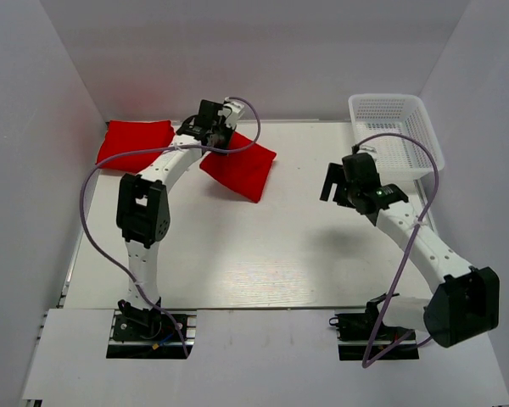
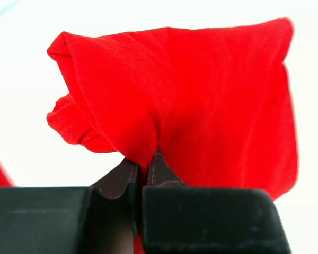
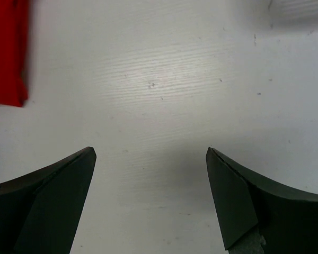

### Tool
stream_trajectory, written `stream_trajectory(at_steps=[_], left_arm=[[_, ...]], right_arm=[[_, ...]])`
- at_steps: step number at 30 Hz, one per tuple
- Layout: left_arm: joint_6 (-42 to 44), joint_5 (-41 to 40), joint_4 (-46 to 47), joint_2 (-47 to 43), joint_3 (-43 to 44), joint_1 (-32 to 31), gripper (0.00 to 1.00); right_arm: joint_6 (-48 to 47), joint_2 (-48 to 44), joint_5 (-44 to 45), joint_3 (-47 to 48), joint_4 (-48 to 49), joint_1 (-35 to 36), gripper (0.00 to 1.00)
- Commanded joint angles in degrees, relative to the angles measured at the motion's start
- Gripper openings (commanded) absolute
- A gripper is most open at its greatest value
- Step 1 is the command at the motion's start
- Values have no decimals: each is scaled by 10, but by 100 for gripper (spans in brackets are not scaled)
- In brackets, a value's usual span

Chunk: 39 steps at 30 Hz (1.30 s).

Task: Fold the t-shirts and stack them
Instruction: Put the neatly folded tshirt into the corner of the board with the left arm

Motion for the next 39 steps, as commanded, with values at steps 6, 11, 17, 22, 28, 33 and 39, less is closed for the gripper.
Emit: stream_trajectory(at_steps=[6, 11, 17, 22, 28, 33, 39], left_arm=[[136, -78, 6, -84, 24, 24, 0], [195, -90, 0, -84, 46, 34, 0], [232, -97, -26, -71, 106, 57, 0], [238, -79, -42, -71, 132, 77, 0], [233, -93, -9, -92, 104, 96, 0], [233, -98, 16, -114, 98, 119, 0], [233, -98, 27, -131, 98, 146, 0]], right_arm=[[22, -71, 53, -104, 45, -2, 90], [19, -75, 55, -116, 56, -2, 90], [22, -54, 49, -116, 61, -1, 90], [17, -35, 40, -110, 66, -2, 90], [11, 21, 42, -62, 42, 0, 90], [4, 32, 21, -33, 38, 0, 90], [-7, 41, 19, -5, 27, 0, 90]])
